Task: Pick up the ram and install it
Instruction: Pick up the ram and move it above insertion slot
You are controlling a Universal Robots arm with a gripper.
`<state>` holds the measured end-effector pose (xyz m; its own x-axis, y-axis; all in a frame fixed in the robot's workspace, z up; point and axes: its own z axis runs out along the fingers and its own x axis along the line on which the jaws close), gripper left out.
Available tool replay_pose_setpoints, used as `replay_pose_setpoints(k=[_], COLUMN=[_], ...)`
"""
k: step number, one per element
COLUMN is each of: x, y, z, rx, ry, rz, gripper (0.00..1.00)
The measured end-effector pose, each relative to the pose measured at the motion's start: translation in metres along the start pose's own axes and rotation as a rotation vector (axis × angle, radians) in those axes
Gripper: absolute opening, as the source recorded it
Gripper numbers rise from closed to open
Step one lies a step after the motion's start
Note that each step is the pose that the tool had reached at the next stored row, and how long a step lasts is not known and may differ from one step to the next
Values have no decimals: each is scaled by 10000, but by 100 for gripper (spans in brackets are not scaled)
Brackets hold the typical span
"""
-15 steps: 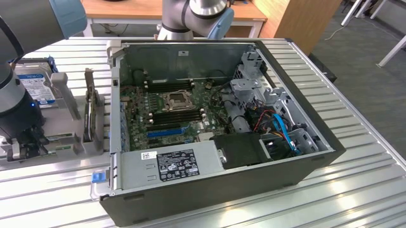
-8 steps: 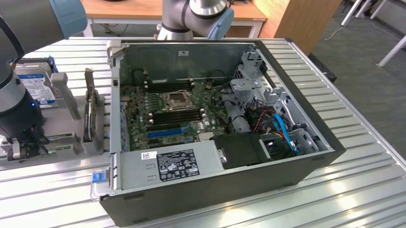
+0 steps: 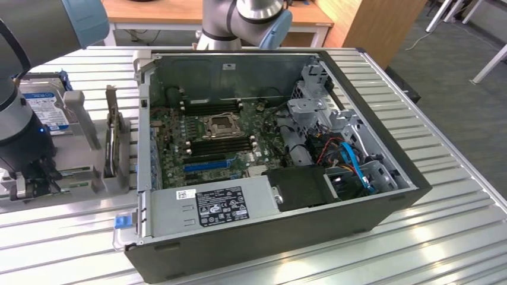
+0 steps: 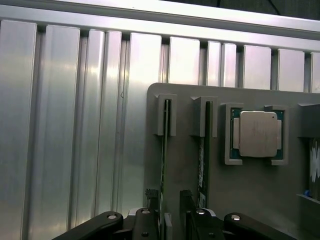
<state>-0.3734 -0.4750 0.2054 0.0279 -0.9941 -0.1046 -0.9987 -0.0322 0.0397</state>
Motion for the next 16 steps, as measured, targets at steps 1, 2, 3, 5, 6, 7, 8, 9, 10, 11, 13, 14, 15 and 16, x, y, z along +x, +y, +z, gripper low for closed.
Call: replay_pose_setpoints(k=[1, 2, 3, 5, 6, 7, 8, 9, 10, 11, 13, 14, 15, 16], x=[1, 2, 3, 5, 5, 6, 6, 6, 6, 6, 6, 6, 6, 6], y=[0, 0, 0, -1, -1, -1, -1, -1, -1, -2, -1, -1, -1, -1], z=[9, 17, 26, 44, 52, 55, 55, 55, 55, 56, 56, 56, 56, 56], rx=[0, -1, -1, 0, 0, -2, -2, -2, -2, -1, -1, 0, -1, 0], ry=[0, 1, 1, 0, 1, 2, 2, 2, 2, 1, 0, 1, 1, 0], rz=[0, 1, 1, 1, 0, 1, 1, 1, 1, 1, 1, 1, 1, 1], gripper=[31, 31, 31, 31, 31, 31, 31, 31, 31, 31, 31, 31, 31, 31])
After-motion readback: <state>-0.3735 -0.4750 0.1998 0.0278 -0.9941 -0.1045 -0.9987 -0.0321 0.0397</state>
